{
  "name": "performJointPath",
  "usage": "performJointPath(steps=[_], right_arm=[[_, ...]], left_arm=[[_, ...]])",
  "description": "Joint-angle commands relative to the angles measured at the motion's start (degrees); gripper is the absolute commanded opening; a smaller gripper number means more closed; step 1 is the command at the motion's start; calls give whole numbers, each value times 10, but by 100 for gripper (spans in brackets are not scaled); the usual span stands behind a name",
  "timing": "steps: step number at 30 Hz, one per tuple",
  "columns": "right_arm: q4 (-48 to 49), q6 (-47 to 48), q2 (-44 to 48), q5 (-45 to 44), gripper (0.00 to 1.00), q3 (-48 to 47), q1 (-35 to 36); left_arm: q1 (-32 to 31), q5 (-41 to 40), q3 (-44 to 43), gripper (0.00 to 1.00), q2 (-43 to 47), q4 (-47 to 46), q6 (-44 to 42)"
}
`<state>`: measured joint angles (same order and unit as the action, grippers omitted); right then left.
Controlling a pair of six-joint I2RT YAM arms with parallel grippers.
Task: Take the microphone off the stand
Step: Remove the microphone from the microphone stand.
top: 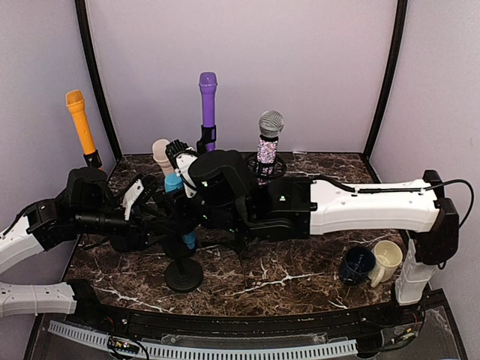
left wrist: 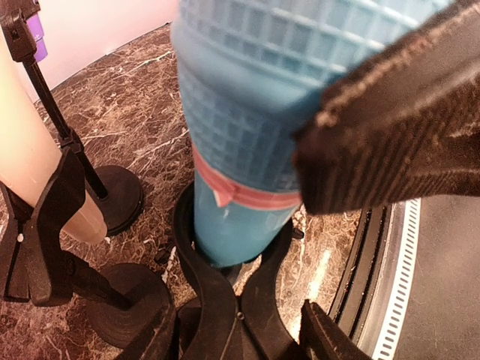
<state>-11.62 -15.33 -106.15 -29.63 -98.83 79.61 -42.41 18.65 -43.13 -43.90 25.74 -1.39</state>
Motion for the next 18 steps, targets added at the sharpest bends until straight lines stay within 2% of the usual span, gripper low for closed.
performJointPath(steps=[1, 2, 4, 5, 6, 7, 8, 14, 18], right_arm=[[20, 17, 39, -51, 10, 13, -5], [24, 14, 38, -44, 10, 14, -5], [31, 8, 34, -30, 10, 14, -5], [33, 5, 31, -21, 10, 13, -5], [35, 3, 28, -16, 10, 10, -5], [36, 1, 26, -12, 10, 8, -5], [36, -1, 25, -9, 10, 7, -5], [38, -1, 24, -9, 9, 7, -5], [40, -1, 27, -10, 9, 11, -5]], left_arm=[[-2, -2, -10, 8, -1, 24, -9], [-2, -4, -10, 21, -1, 24, -8], [-2, -9, -10, 39, 0, 24, -7], [-1, -12, -9, 44, 1, 24, -6], [-2, -13, -9, 53, 2, 24, -6], [-1, -15, -9, 57, 2, 24, -5], [-2, -16, -9, 67, 3, 25, -5], [-2, -10, -9, 86, 12, 28, -5], [-2, -10, -11, 89, 14, 28, -8]])
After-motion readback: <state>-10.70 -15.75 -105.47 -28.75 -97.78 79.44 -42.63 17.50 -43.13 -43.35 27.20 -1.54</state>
